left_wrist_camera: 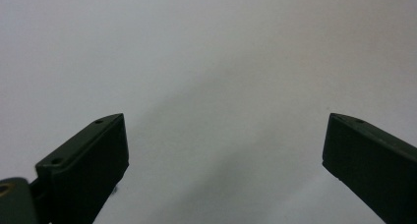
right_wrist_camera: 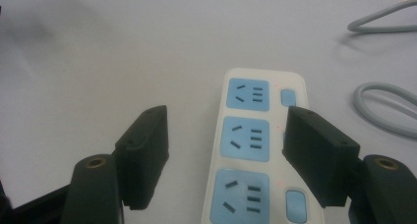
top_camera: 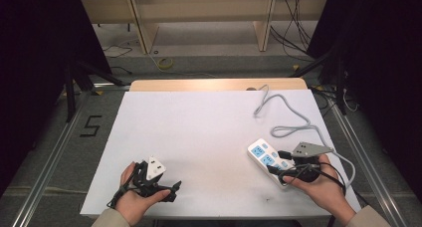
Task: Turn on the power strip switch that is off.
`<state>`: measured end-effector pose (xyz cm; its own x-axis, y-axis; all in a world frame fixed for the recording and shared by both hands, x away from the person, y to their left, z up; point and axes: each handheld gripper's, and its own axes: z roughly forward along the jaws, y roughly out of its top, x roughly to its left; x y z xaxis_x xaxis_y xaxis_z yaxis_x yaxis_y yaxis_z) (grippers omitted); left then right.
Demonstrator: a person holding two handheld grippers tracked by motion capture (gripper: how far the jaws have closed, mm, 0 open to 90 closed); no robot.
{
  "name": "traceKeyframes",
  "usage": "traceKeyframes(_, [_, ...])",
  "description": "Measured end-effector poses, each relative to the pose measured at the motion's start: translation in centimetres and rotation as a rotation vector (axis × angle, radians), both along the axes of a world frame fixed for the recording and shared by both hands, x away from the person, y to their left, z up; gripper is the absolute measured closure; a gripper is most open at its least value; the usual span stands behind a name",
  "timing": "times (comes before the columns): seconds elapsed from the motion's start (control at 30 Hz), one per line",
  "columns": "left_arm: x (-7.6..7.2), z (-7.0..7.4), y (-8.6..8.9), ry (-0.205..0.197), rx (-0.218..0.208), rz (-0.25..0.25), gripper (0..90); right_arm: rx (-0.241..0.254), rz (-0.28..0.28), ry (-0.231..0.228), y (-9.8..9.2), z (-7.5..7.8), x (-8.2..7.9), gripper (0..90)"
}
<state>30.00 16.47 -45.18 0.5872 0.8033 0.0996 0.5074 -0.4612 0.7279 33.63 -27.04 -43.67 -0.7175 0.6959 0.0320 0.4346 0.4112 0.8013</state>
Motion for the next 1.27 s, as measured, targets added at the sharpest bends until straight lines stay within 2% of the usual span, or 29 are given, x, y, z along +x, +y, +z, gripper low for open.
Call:
traceKeyframes(0.3, [-0.4,0.1,0.1,-0.006,-0.008,0.002,3.2,0.024,0.006,-0.023,-0.8,-0.2,-1.1,32.0])
traceKeyframes(0.83, [-0.9,0.1,0.2,-0.002,-0.015,-0.004,3.3,0.036,-0.004,-0.027,-2.0,-0.5,-2.8,30.9])
traceKeyframes(1.27, [-0.7,0.0,0.0,-0.002,-0.017,-0.008,3.3,0.048,-0.013,-0.033,-2.3,-0.5,-2.9,30.7])
